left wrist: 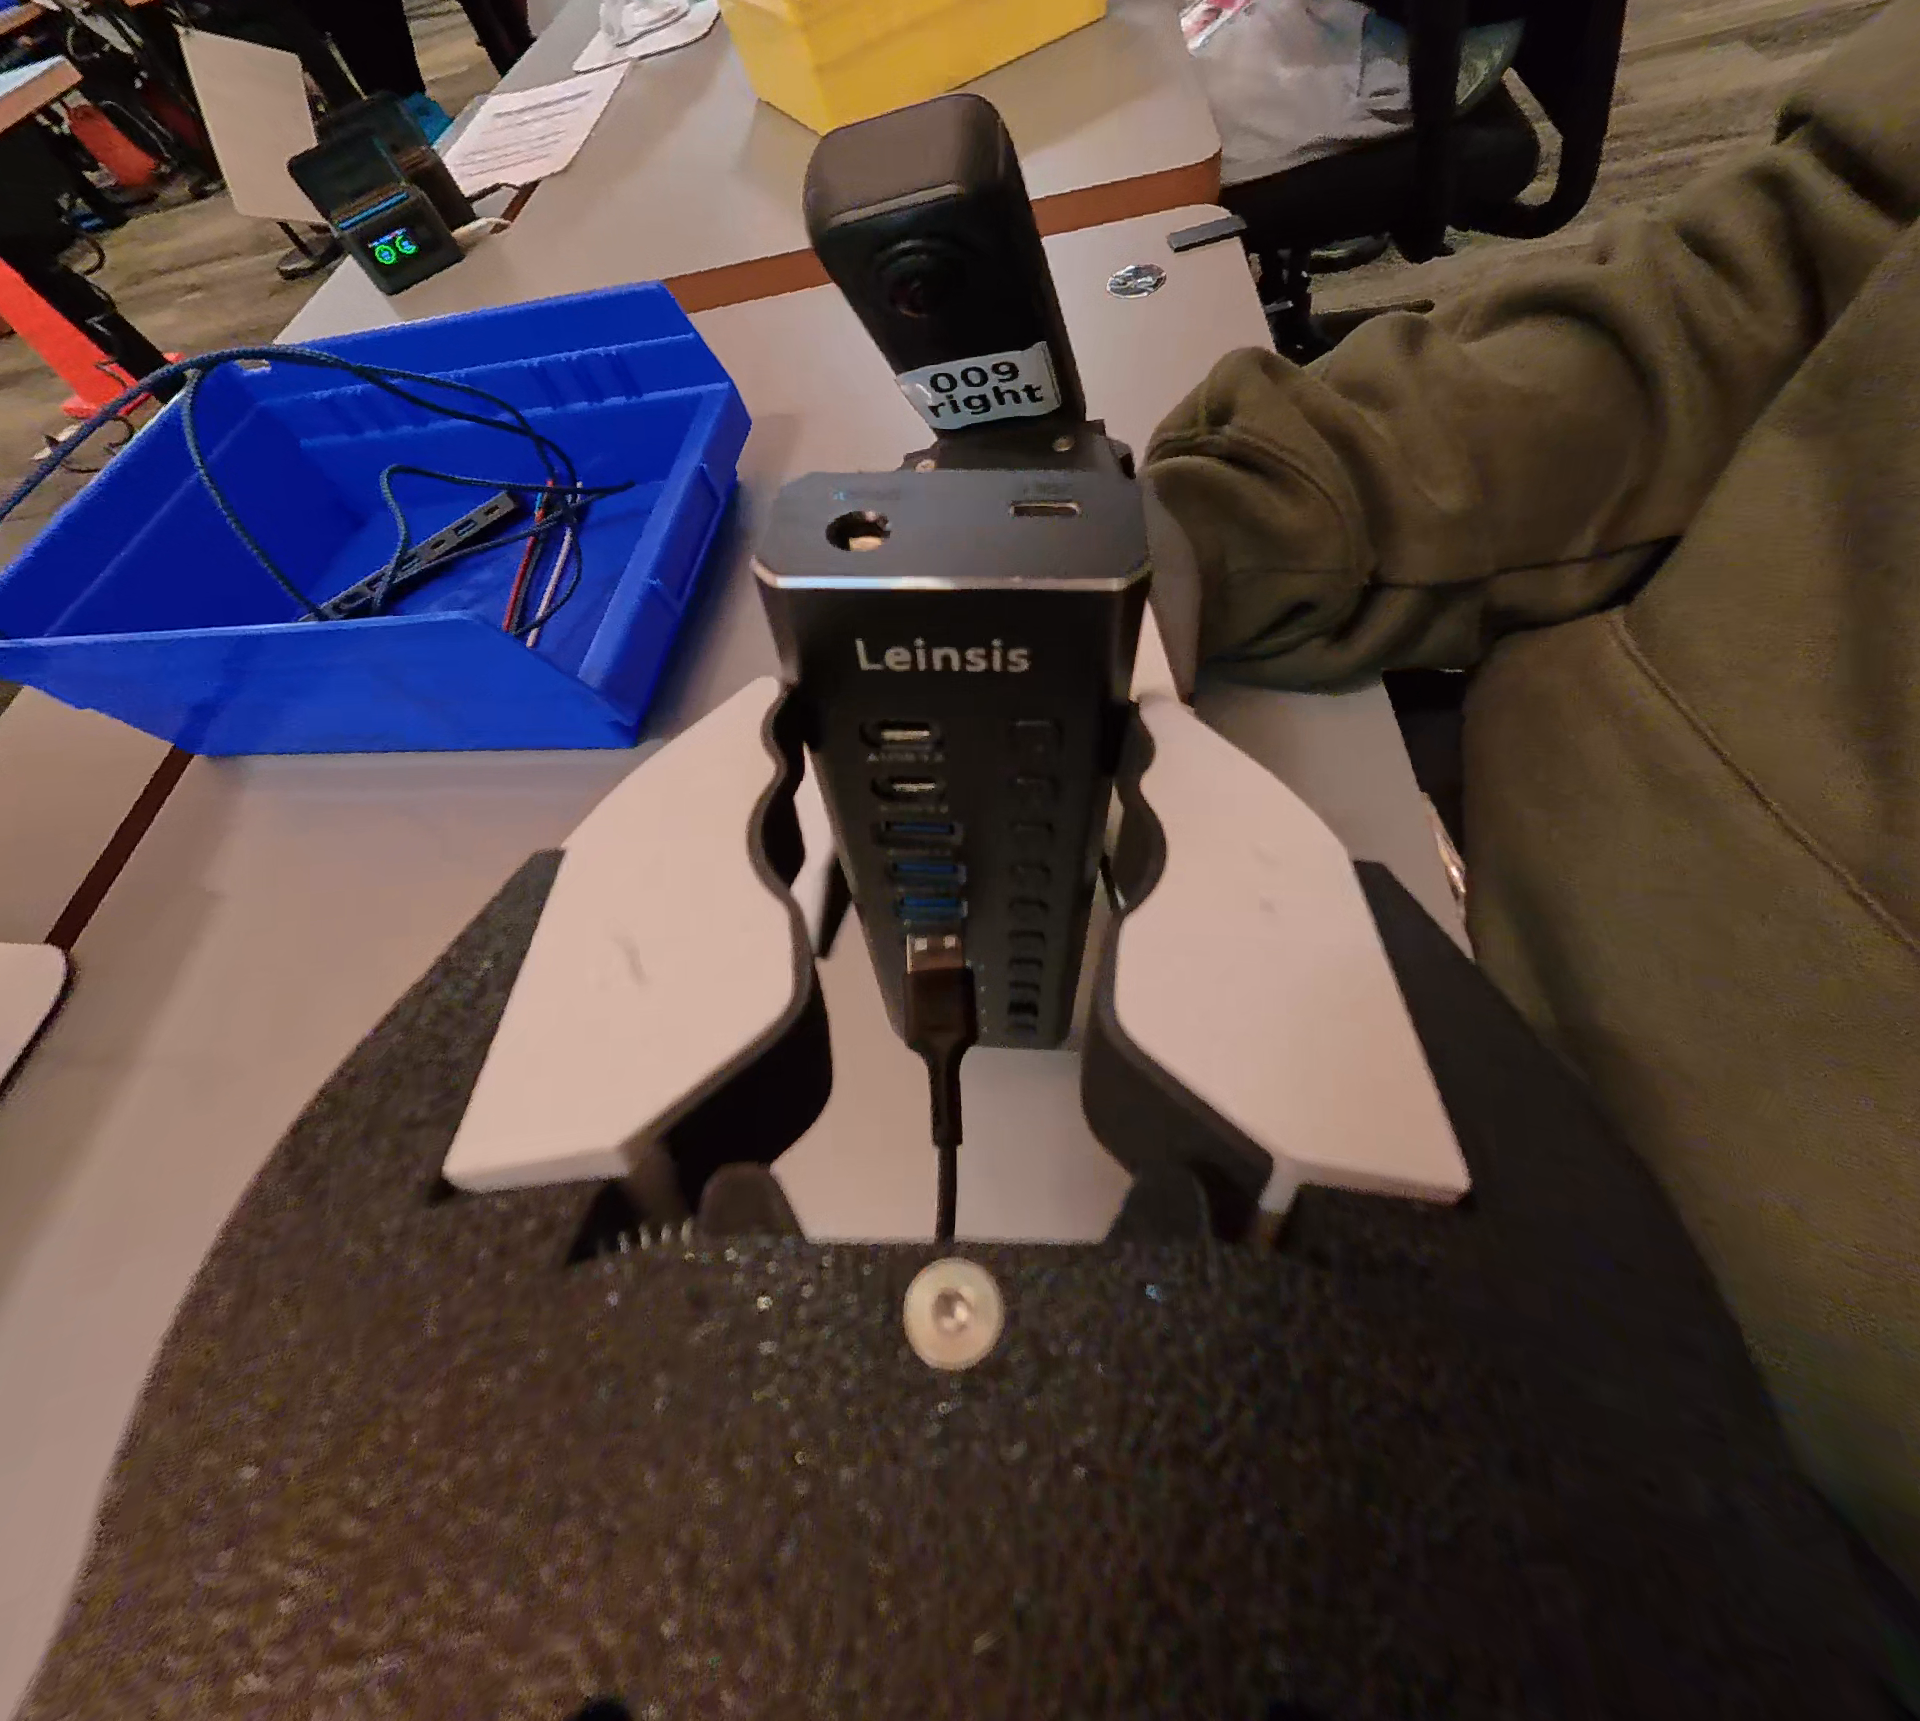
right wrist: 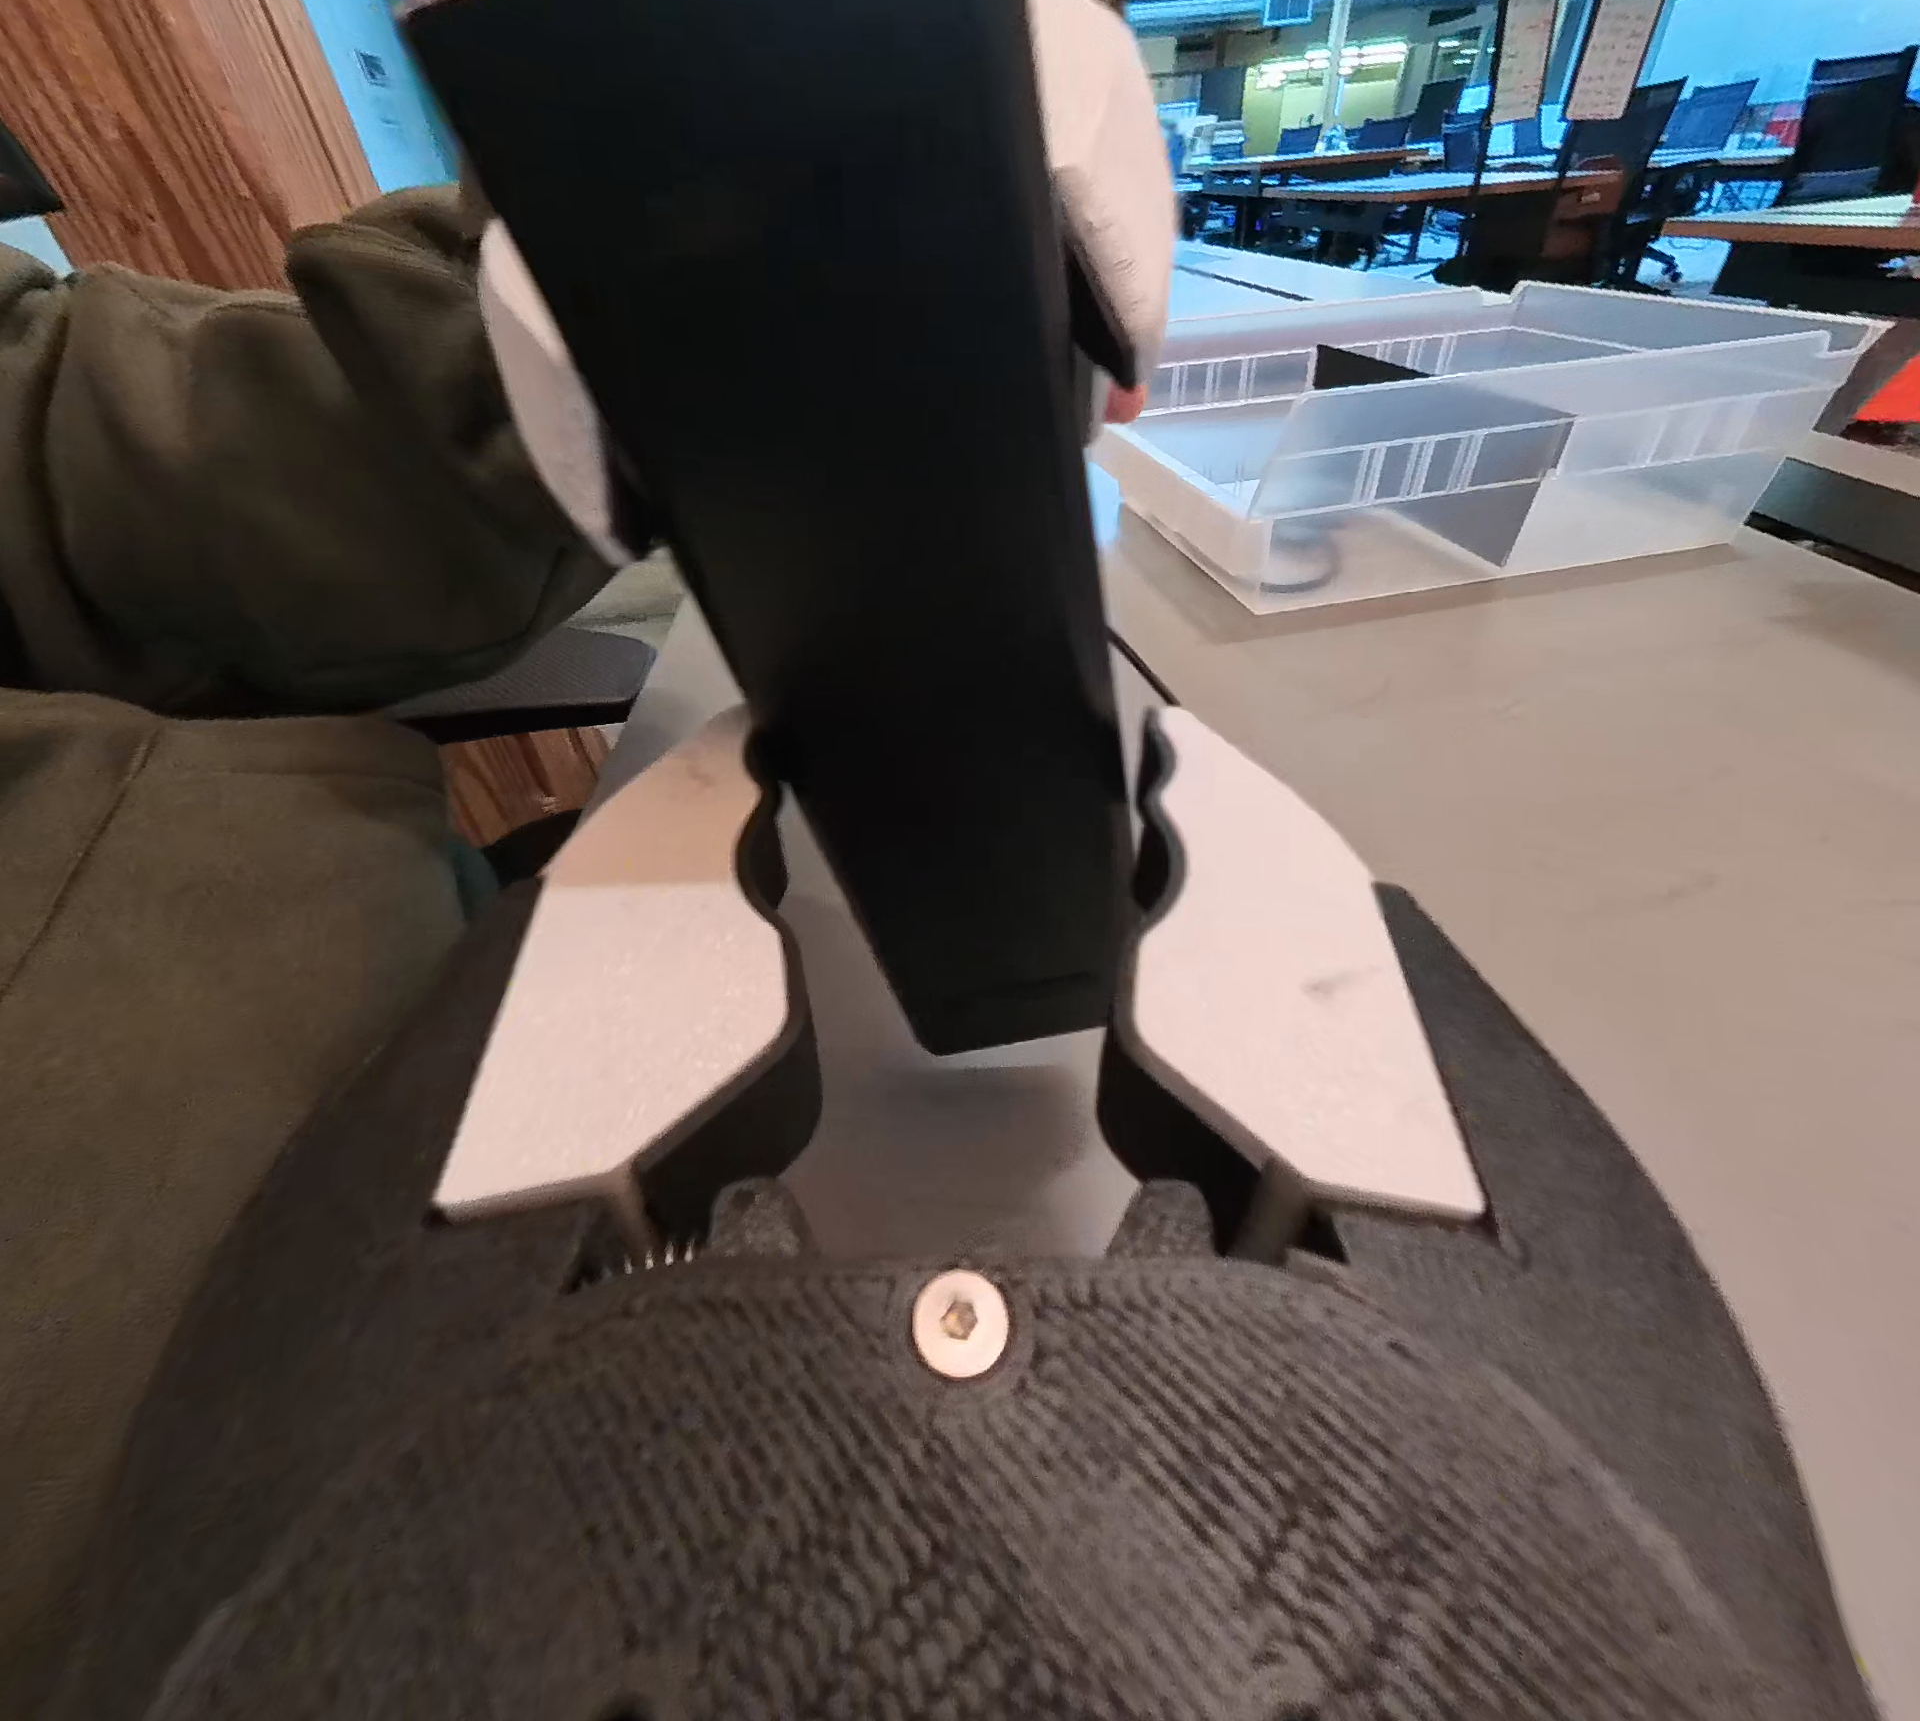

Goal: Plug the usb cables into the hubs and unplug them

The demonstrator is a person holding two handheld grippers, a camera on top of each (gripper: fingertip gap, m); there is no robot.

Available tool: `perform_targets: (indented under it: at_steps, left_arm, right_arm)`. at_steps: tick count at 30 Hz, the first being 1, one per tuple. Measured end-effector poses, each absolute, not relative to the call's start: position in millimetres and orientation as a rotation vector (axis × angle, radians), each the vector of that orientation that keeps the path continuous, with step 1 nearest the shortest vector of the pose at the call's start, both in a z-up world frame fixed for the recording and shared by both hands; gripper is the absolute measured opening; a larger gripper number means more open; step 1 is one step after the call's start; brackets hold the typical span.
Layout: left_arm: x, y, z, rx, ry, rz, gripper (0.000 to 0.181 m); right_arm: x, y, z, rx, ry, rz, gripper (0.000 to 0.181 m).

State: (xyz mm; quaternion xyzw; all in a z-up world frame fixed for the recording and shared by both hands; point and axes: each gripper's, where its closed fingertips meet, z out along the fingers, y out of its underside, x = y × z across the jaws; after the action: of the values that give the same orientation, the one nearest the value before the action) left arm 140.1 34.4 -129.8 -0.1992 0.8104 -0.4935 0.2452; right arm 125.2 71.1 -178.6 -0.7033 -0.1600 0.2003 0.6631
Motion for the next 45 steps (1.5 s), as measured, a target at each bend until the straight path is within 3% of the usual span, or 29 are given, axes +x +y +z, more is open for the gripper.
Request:
perform_targets:
  at_steps: [20,27,37,45]
  left_arm:
    - [138,57,-119,-0.746,2.135,-1.319,0.062]
    - [129,80,-153,-0.876,2.182,-1.128,0.031]
    - [135,63,-165,-0.933,2.15,-1.092,0.014]
    - [138,62,-159,-0.973,2.09,-1.126,0.013]
  right_arm:
    - [143,56,-157,-1.409,-0.283,0.575,0.062]
    - [138,55,-157,-1.41,-0.317,0.576,0.062]
    - [136,55,-159,-1.417,-0.325,0.547,0.061]
    - [135,54,-158,-1.408,-0.333,0.558,0.061]
